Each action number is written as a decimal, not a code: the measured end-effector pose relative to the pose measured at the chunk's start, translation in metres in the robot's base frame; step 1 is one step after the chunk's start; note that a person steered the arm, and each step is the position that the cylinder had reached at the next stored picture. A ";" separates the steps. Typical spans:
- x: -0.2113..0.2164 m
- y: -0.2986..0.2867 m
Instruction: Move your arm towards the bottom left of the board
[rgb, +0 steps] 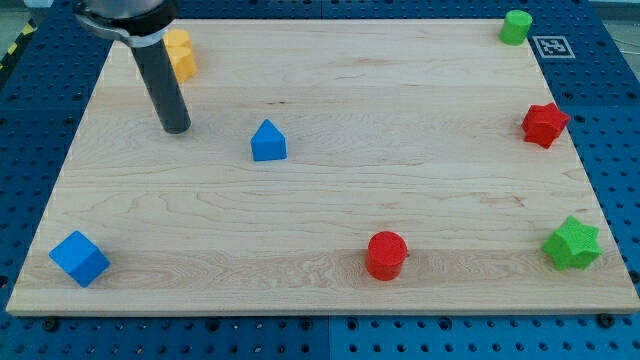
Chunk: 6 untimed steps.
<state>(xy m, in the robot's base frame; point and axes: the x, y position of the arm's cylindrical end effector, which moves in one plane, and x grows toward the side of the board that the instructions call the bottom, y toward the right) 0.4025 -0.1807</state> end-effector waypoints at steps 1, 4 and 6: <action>0.002 -0.006; 0.039 -0.051; 0.060 -0.071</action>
